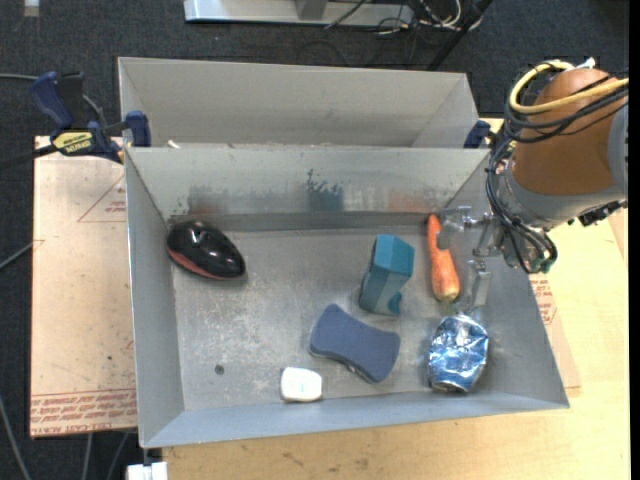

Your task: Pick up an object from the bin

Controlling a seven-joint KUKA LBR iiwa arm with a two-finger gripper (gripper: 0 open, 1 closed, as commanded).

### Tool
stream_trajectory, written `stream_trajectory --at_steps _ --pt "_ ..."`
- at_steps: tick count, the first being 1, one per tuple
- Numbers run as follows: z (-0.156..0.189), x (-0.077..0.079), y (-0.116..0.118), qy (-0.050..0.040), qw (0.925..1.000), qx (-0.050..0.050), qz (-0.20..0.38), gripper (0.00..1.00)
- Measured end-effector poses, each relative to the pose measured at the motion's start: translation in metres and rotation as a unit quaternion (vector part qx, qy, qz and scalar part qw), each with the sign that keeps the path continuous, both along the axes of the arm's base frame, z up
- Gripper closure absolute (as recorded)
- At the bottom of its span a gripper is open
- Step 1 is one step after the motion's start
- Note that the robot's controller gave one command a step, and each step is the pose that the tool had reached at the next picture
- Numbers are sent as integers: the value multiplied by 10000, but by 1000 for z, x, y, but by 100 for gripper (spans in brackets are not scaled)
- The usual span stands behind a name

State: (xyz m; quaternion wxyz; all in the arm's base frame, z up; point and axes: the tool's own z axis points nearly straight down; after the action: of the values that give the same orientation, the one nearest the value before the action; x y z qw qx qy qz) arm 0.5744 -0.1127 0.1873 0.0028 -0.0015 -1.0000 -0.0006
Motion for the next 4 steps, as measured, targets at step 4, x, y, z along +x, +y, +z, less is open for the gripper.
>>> stream_trajectory --at_steps 4 --pt "-55 -78 -39 -37 9898 11 1424 0"
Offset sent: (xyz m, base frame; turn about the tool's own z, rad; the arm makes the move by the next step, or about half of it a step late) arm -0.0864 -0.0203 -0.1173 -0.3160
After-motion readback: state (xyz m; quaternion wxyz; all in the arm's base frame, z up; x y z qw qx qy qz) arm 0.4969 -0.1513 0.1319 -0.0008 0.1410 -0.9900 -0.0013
